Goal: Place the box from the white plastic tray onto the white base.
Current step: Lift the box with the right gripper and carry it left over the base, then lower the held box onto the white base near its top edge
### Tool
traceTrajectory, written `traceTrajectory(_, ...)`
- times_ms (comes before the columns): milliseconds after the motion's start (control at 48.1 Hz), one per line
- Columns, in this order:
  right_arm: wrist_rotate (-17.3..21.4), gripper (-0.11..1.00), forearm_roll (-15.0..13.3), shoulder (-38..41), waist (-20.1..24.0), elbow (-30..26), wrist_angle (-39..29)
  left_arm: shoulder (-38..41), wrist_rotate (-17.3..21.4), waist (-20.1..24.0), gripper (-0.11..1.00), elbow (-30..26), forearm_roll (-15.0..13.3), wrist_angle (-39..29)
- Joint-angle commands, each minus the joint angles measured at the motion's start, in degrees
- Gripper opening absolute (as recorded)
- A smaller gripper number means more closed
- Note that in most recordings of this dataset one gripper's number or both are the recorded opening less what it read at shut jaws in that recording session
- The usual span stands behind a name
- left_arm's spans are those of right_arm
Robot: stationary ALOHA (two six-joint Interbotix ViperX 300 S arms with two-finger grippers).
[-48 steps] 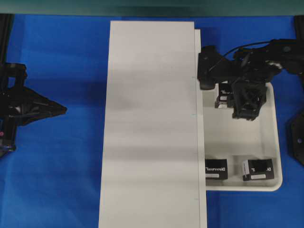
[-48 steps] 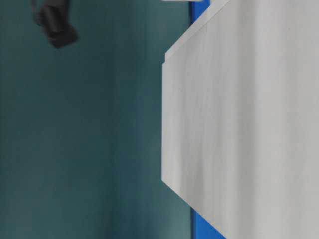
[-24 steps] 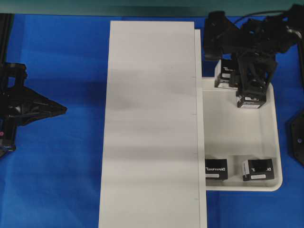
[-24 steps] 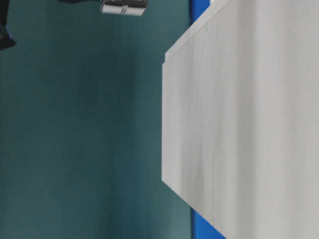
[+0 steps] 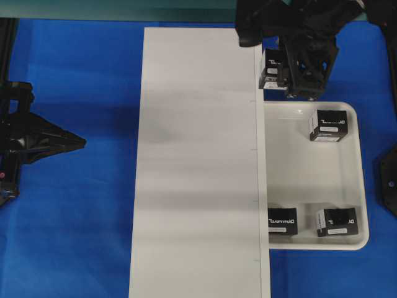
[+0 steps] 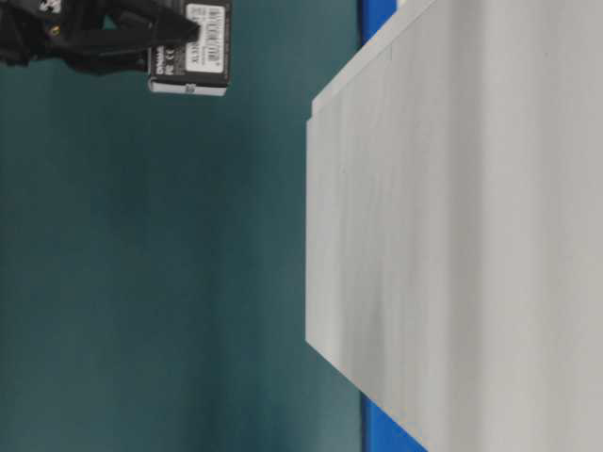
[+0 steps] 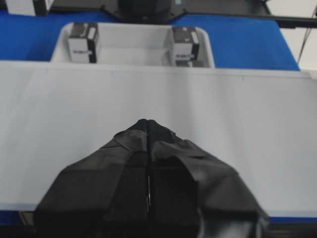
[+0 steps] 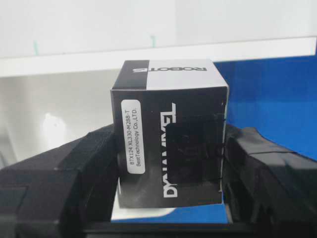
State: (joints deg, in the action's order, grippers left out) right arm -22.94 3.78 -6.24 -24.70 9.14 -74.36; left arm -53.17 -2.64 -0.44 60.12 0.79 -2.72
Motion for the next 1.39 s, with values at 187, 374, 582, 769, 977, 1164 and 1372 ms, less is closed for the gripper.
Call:
traceTrajectory(187,-0.53,0.58,0.18,5.01,0.09,-9.84,-3.34,0.18,-0.09,0.09,-0.07,-1.76,0.18,0.44)
traceTrajectory(374,-1.85,0.58,0.18,6.24,0.00,-11.69,-2.81,0.09,-0.09,0.09,-0.07,-1.85,0.09,0.44)
traceTrajectory(582,-2.29,0.58,0.26,7.47,-0.18,-8.70,0.26,0.18,-0.09,0.00,-0.07,-1.85,0.18,0.44)
traceTrajectory(769,-2.46,0.58,0.35,8.88,0.09,-4.92,5.27,0.09,-0.09,0.09,-0.07,-1.85,0.09,0.35)
traceTrajectory(977,-3.34,0.58,0.35,10.28,0.53,-0.97,9.23,0.18,-0.09,0.09,-0.07,-1.85,0.18,0.35)
traceTrajectory(1164,-3.25,0.58,0.26,10.90,1.23,2.02,13.97,0.18,-0.09,0.00,-0.07,-1.85,0.18,0.35)
traceTrajectory(1372,-3.25,0.58,0.26,11.87,1.58,3.16,15.64,0.09,-0.09,0.09,-0.07,-1.85,0.09,0.35)
